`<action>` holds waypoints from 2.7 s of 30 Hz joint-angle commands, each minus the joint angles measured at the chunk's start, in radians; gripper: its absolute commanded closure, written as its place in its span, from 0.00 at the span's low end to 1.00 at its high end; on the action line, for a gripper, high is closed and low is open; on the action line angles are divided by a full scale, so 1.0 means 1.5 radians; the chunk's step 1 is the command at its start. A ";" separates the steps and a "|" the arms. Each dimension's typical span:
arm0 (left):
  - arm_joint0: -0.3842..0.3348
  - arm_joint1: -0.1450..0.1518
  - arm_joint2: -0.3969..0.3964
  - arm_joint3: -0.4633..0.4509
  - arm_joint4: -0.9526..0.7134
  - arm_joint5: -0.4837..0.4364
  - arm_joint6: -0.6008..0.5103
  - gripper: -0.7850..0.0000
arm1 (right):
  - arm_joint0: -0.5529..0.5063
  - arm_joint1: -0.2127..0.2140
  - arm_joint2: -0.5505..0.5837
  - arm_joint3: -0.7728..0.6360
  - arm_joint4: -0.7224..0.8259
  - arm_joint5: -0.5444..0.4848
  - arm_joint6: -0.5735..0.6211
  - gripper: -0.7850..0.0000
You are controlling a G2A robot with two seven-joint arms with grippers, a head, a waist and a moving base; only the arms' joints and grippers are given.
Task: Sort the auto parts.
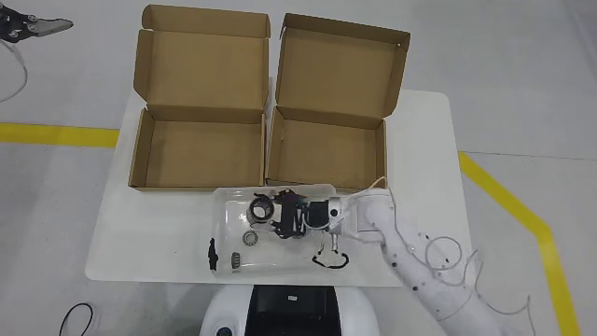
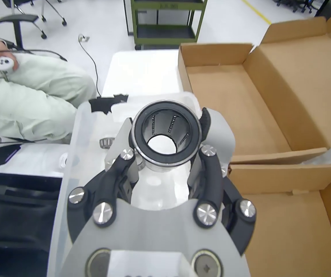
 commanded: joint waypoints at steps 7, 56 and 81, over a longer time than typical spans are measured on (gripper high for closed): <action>0.000 0.000 0.000 0.000 0.000 0.000 0.000 0.00 | 0.026 -0.002 0.016 -0.041 0.087 0.011 0.035 1.00; 0.000 0.000 0.000 0.000 0.000 0.000 0.000 0.00 | 0.172 -0.015 0.128 -0.155 0.221 -0.006 -0.089 1.00; 0.000 0.000 0.000 0.000 0.000 0.000 0.000 0.00 | 0.061 -0.004 0.104 -0.025 0.100 0.175 0.199 1.00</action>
